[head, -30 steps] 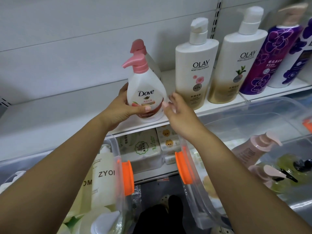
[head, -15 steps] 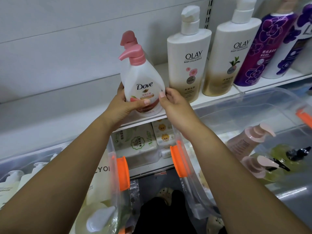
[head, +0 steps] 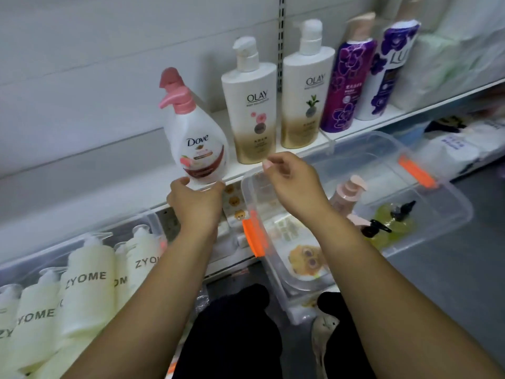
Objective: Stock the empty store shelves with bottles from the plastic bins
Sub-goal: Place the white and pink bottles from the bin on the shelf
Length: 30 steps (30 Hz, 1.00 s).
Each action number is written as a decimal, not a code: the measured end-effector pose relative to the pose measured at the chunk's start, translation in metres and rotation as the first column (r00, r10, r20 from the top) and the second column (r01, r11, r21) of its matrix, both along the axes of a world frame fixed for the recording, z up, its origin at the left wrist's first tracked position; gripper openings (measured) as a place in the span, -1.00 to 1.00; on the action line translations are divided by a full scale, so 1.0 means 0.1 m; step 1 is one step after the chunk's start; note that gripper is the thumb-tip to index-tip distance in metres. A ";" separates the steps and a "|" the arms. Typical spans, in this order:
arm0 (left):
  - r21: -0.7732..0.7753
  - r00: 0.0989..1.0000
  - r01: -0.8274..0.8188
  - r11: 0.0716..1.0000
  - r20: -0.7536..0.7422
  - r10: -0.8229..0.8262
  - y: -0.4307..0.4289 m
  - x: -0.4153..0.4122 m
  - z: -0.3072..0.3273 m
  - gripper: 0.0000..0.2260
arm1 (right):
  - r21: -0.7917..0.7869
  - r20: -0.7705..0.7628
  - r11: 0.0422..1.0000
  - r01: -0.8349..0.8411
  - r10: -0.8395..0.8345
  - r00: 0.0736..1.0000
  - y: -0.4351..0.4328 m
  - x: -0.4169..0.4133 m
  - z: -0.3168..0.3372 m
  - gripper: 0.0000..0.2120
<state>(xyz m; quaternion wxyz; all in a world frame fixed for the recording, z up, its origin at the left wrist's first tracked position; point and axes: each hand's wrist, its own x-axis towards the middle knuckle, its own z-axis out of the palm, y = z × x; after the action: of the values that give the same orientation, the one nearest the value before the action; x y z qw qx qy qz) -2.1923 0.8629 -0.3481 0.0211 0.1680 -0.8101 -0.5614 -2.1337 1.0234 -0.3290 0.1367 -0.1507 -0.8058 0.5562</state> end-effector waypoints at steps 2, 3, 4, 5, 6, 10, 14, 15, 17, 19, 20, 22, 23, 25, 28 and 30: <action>0.019 0.993 0.090 0.996 -0.073 -0.088 0.27 0.34 0.02 -0.34 | 0.015 -0.046 0.998 0.068 -0.067 0.997 0.18 0.18 0.07 -0.79; 0.013 0.981 0.169 0.986 -0.095 -0.167 0.40 0.49 0.05 -0.37 | 0.011 -0.061 0.995 0.103 -0.102 0.993 0.29 0.28 0.10 -0.81; -0.012 0.961 0.258 0.966 -0.102 -0.258 0.53 0.62 0.07 -0.42 | 0.005 -0.073 0.990 0.138 -0.137 0.988 0.40 0.38 0.11 -0.82; -0.039 0.927 0.360 0.932 -0.096 -0.362 0.64 0.72 0.11 -0.49 | 0.000 -0.078 0.986 0.169 -0.169 0.983 0.52 0.48 0.12 -0.83; -0.046 0.879 0.469 0.882 -0.077 -0.471 0.74 0.80 0.14 -0.55 | 0.000 -0.077 0.980 0.197 -0.196 0.978 0.64 0.60 0.13 -0.84; 0.002 0.597 0.802 0.597 0.043 -0.801 1.04 0.90 0.18 -0.61 | 0.010 -0.059 0.941 0.337 -0.336 0.940 1.12 0.99 0.08 -0.86; -0.169 0.380 0.920 0.353 0.170 -0.909 1.22 0.81 0.01 -0.49 | 0.043 0.066 0.937 0.347 -0.350 0.935 1.49 1.22 -0.04 -0.83; -0.202 0.324 0.938 0.283 0.213 -0.922 1.26 0.77 -0.04 -0.46 | 0.060 0.105 0.946 0.318 -0.322 0.941 1.57 1.24 -0.07 -0.83; -0.285 0.228 0.948 0.142 0.297 -0.927 1.34 0.72 -0.14 -0.45 | 0.117 0.201 0.967 0.226 -0.245 0.948 1.70 1.25 -0.17 -0.81; -0.341 0.177 0.938 0.063 0.316 -0.932 1.44 0.70 -0.23 -0.50 | 0.201 0.312 0.974 0.100 -0.160 0.937 1.79 1.22 -0.28 -0.75; -0.352 0.164 0.935 0.048 0.310 -0.937 1.49 0.70 -0.28 -0.53 | 0.236 0.360 0.971 0.036 -0.122 0.925 1.83 1.20 -0.32 -0.72; -0.330 0.142 0.943 0.036 0.305 -0.942 1.57 0.69 -0.35 -0.58 | 0.260 0.424 0.964 -0.053 -0.065 0.903 1.88 1.16 -0.39 -0.67; -0.313 0.128 0.949 0.028 0.305 -0.944 1.61 0.69 -0.38 -0.59 | 0.256 0.438 0.964 -0.076 -0.046 0.898 1.90 1.14 -0.41 -0.64; -0.305 0.122 0.952 0.026 0.300 -0.946 1.65 0.65 -0.42 -0.62 | 0.242 0.450 0.963 -0.116 -0.005 0.893 1.91 1.08 -0.42 -0.61; -0.246 0.184 0.962 0.118 0.263 -0.947 1.64 0.58 -0.38 -0.63 | 0.220 0.470 0.960 -0.171 0.049 0.882 1.90 1.04 -0.40 -0.66; -0.167 0.249 0.963 0.213 0.238 -0.939 1.59 0.51 -0.30 -0.64 | 0.196 0.467 0.963 -0.183 0.073 0.881 1.89 1.03 -0.37 -0.64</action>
<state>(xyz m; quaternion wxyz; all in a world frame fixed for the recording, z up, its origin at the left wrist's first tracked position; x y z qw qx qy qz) -2.1417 1.0221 -0.3780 -0.3375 -0.3438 -0.8124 -0.3285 -2.0307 1.2126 -0.3662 -0.0767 -0.2059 -0.8833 0.4141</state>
